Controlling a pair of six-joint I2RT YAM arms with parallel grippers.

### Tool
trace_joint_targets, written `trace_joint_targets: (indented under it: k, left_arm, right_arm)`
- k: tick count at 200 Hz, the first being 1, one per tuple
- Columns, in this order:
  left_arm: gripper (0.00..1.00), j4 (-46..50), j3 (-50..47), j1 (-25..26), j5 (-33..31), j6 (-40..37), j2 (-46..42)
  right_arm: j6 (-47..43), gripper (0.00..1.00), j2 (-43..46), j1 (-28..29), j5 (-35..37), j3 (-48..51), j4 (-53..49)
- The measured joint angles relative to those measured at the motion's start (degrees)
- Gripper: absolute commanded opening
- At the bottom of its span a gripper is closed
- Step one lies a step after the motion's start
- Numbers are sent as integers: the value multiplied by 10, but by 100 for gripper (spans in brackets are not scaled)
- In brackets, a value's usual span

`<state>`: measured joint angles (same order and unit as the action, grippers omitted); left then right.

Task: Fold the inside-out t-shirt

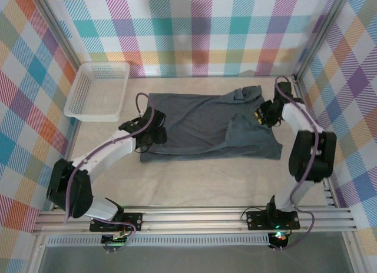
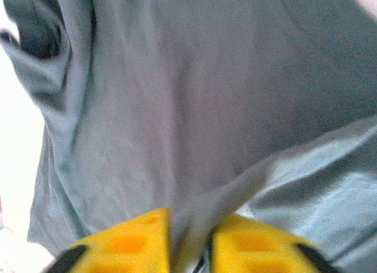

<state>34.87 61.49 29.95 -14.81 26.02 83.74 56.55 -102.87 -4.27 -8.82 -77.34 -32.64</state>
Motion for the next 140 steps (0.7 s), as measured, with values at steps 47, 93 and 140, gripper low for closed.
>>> trace_joint_targets:
  k: [47,93,140]
  left_arm:
    - [39,12,116,-8,17,9,127]
    - [0,3,220,-59,40,16,279]
    - [0,-21,228,-94,93,43,345]
  right_arm:
    - [-21,37,17,-41,33,85,12]
    - [-78,8,85,-67,76,205,31]
    - [-105,7,51,-94,66,216,29]
